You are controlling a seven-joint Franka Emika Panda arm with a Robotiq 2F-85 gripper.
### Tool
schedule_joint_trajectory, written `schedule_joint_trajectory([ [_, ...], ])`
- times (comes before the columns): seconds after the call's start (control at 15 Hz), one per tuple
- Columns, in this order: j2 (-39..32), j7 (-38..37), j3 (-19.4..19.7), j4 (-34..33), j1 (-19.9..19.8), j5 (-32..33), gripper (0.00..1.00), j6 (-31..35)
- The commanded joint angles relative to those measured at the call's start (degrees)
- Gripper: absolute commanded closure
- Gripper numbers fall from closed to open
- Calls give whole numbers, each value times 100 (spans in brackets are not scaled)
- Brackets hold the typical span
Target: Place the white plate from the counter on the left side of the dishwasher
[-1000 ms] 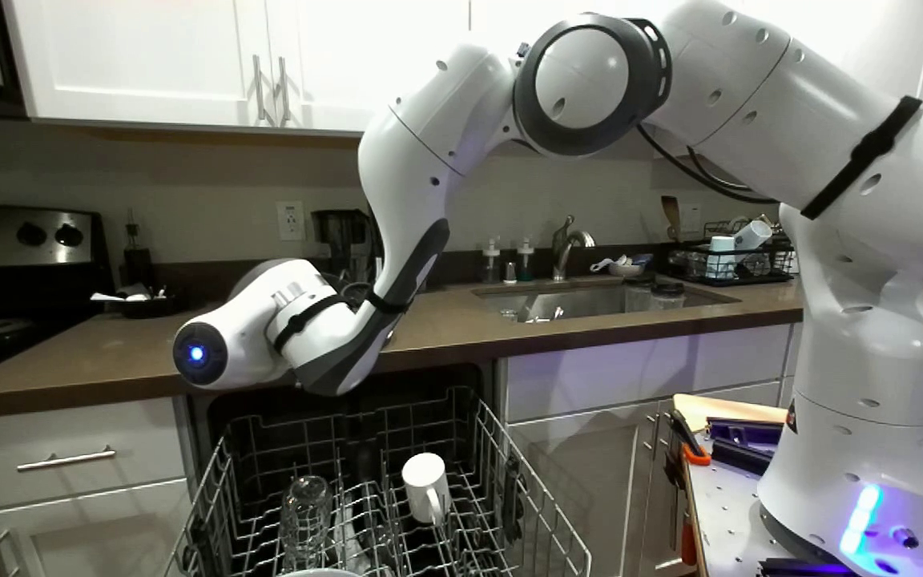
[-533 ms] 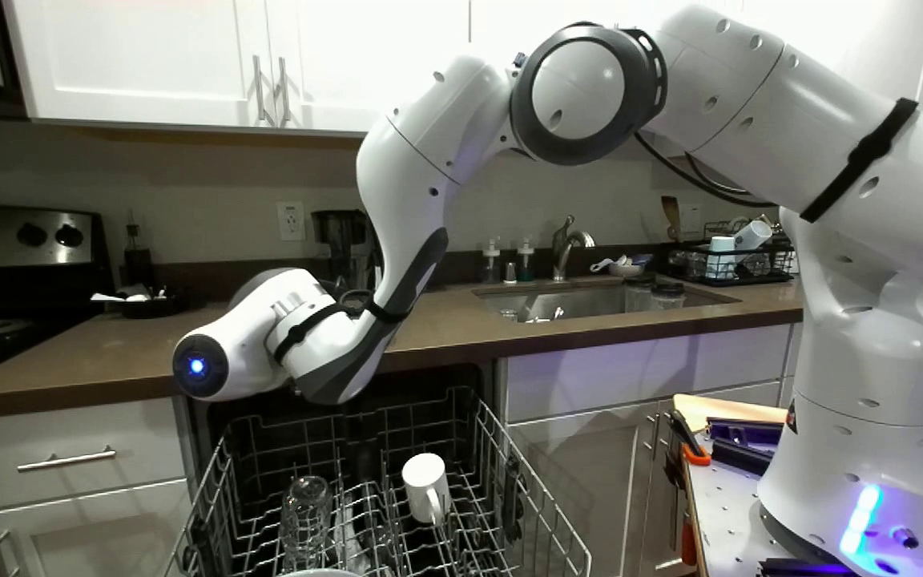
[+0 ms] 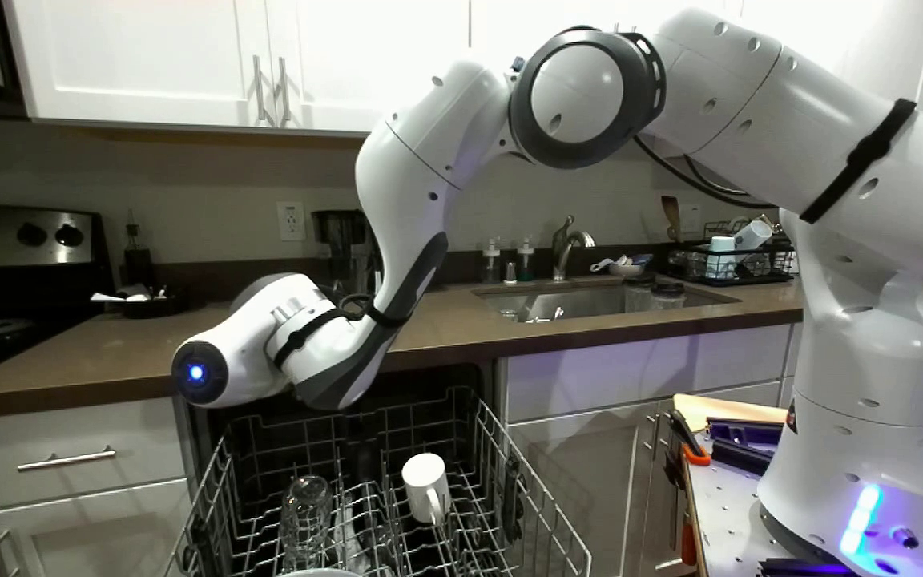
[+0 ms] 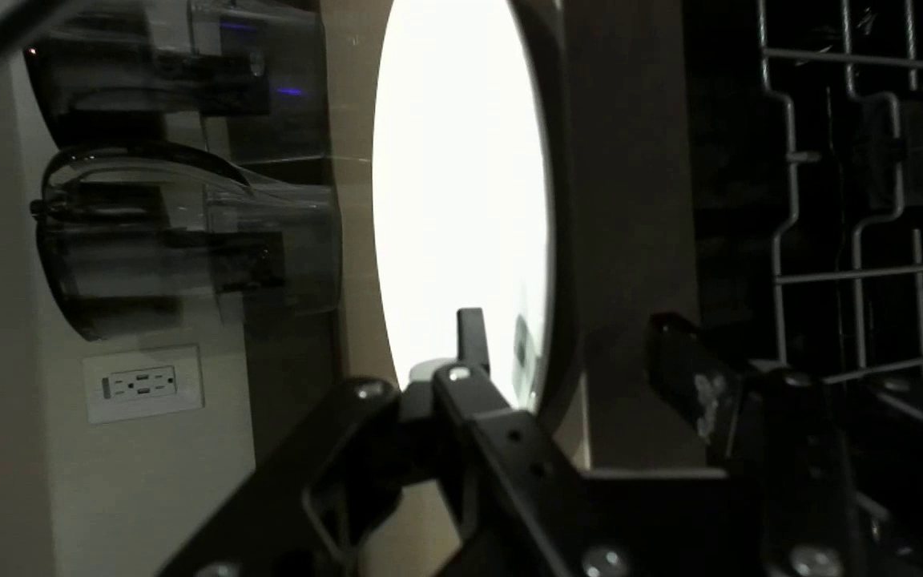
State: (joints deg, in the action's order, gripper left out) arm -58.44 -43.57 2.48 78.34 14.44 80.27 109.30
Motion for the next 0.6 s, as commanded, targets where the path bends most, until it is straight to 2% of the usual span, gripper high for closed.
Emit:
schedule_joint_trajectory([
  [0.0, 4, 263, -41, -102, -102, 127, 49, 39],
  [0.27, 52, 361, -79, -71, -100, 43, 43, -25],
  [0.53, 127, 470, -121, -40, -103, -7, 42, -24],
])
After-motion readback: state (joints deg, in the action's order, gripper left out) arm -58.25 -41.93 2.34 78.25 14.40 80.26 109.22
